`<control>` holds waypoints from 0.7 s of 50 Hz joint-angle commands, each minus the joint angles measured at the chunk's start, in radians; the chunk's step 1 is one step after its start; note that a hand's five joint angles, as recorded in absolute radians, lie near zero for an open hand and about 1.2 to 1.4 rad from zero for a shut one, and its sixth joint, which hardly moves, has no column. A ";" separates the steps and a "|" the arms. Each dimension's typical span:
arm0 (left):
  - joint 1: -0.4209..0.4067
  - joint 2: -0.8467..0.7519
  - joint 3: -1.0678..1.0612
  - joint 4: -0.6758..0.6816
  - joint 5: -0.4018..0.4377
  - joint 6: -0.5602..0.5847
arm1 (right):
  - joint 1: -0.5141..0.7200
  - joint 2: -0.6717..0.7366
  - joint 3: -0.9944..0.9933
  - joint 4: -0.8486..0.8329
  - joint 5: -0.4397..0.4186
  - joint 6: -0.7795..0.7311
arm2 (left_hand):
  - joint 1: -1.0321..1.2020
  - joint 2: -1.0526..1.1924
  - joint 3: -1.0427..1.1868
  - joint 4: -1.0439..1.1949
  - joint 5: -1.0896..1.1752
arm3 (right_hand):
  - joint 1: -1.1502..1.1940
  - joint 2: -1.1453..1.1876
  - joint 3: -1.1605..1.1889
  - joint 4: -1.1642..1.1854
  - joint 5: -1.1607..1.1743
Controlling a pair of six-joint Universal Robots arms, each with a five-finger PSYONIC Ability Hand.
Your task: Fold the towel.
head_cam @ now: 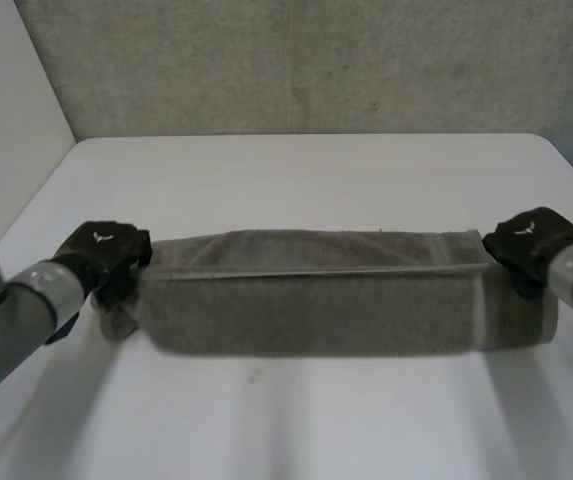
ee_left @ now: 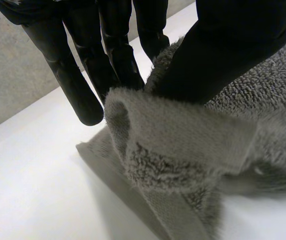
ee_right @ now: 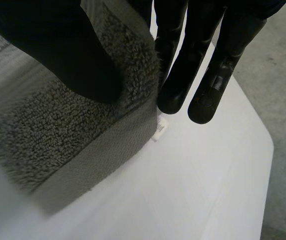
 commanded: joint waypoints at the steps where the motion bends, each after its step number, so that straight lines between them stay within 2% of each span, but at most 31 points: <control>1: -0.013 -0.237 0.270 0.014 -0.028 -0.001 | 0.050 0.225 -0.175 -0.151 0.092 0.011 | 0.221 0.178 0.181 0.176 0.195 | 0.430 0.218 0.211 0.203 0.233; 6: -0.042 -0.406 0.486 0.013 -0.069 -0.001 | 0.064 0.342 -0.284 -0.230 0.107 0.010 | 0.221 0.178 0.181 0.176 0.195 | 0.430 0.218 0.211 0.203 0.233; 15: -0.068 -0.528 0.638 0.017 -0.072 0.001 | 0.083 0.515 -0.465 -0.277 0.182 0.005 | 0.204 0.161 0.164 0.159 0.177 | 0.430 0.218 0.211 0.203 0.233; 16: -0.070 -0.536 0.653 0.017 -0.072 0.001 | 0.083 0.515 -0.465 -0.277 0.183 0.005 | -0.258 -0.301 -0.298 -0.303 -0.285 | 0.430 0.218 0.211 0.203 0.233; 17: -0.070 -0.536 0.653 0.017 -0.072 0.001 | 0.084 0.518 -0.473 -0.277 0.198 0.008 | -0.263 -0.306 -0.303 -0.308 -0.289 | -0.190 -0.403 -0.410 -0.418 -0.388; 18: -0.073 -0.536 0.659 0.017 -0.074 0.004 | 0.086 0.517 -0.473 -0.279 0.216 0.013 | -0.768 -0.812 -0.808 -0.814 -0.795 | -0.737 -0.950 -0.956 -0.965 -0.935; 19: -0.079 -0.530 0.661 0.017 -0.072 0.008 | 0.086 0.517 -0.473 -0.279 0.216 0.013 | -1.000 -1.044 -1.040 -1.046 -1.027 | -0.743 -0.956 -0.962 -0.970 -0.941; 24: -0.100 -0.488 0.660 0.019 -0.068 0.016 | 0.096 0.466 -0.462 -0.277 0.242 0.048 | -1.000 -1.044 -1.040 -1.046 -1.027 | -0.791 -1.004 -1.010 -1.019 -0.989; 33: -0.100 -0.336 0.614 0.017 -0.074 0.015 | 0.087 0.276 -0.395 -0.281 0.227 0.212 | -1.000 -1.044 -1.040 -1.046 -1.027 | -0.791 -1.004 -1.010 -1.019 -0.989; 35: -0.097 -0.307 0.586 0.017 -0.074 0.015 | 0.084 0.204 -0.357 -0.271 0.201 0.235 | -1.000 -1.044 -1.040 -1.046 -1.027 | -0.791 -1.004 -1.010 -1.019 -0.989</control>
